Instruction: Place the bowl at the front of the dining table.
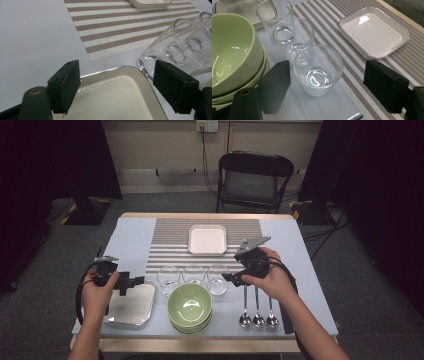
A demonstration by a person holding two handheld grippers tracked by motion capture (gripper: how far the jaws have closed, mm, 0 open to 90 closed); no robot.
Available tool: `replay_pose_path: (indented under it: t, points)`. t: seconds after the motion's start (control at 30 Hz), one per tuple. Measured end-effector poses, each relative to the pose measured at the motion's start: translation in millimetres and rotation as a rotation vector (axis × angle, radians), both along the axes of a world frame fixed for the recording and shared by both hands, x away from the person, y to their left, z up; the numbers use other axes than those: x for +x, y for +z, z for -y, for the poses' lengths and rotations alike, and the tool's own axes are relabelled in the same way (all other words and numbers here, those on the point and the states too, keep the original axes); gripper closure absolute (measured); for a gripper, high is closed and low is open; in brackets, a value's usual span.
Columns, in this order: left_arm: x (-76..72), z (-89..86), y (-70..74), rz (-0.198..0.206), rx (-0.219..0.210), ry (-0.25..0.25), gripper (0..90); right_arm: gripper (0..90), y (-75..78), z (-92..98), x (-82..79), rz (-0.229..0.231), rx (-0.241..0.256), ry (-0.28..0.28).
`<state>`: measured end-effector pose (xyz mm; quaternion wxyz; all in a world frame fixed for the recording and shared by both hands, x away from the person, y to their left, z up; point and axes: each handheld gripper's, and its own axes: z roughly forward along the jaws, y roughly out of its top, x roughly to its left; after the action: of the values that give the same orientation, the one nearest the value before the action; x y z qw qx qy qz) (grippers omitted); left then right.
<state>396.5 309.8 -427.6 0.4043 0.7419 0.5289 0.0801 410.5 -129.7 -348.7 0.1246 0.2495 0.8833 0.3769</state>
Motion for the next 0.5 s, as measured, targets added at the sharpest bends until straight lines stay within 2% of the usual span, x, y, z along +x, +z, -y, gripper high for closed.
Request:
replay_pose_path:
  t: [0.5]
  points:
    - [0.1, -0.2, 0.1, 0.002, 0.005, -0.006, 22.0, 21.2, 5.2, -18.9, -2.1, 0.005, 0.007, 0.047]
